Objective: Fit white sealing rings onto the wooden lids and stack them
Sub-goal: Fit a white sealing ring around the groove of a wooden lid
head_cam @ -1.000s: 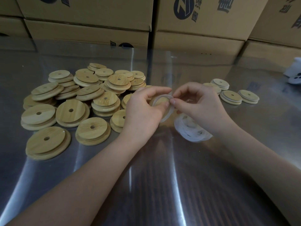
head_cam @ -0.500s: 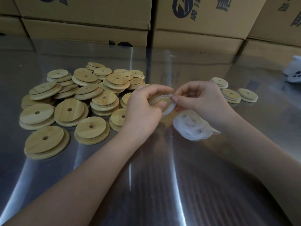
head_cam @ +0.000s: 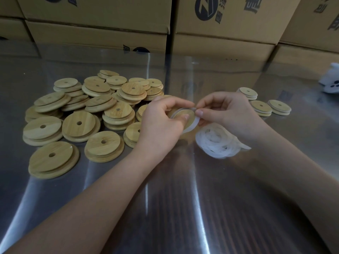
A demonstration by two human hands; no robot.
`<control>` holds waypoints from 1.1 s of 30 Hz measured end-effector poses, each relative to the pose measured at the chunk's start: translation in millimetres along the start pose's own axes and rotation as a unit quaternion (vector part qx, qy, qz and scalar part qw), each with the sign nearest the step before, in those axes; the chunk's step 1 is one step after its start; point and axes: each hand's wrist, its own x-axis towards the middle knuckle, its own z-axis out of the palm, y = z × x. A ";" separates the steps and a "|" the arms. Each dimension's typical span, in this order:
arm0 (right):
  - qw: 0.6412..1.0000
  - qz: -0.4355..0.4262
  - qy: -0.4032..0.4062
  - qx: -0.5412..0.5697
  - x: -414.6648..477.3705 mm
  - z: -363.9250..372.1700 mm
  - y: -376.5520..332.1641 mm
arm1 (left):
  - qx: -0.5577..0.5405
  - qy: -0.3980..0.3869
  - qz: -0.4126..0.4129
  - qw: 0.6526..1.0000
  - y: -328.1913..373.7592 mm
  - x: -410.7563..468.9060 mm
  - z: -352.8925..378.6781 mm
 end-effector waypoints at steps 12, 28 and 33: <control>1.000 -0.009 -0.002 0.000 -1.3 4.3 1.9 | -0.018 -0.017 0.008 1.000 0.9 1.2 -1.7; 0.961 -0.235 0.045 -0.140 1.1 1.8 7.3 | 0.036 0.075 0.139 0.987 1.9 -1.6 1.1; 0.924 -0.293 0.063 -0.236 2.6 -1.1 6.1 | 0.034 0.093 0.154 0.983 1.5 -2.0 3.1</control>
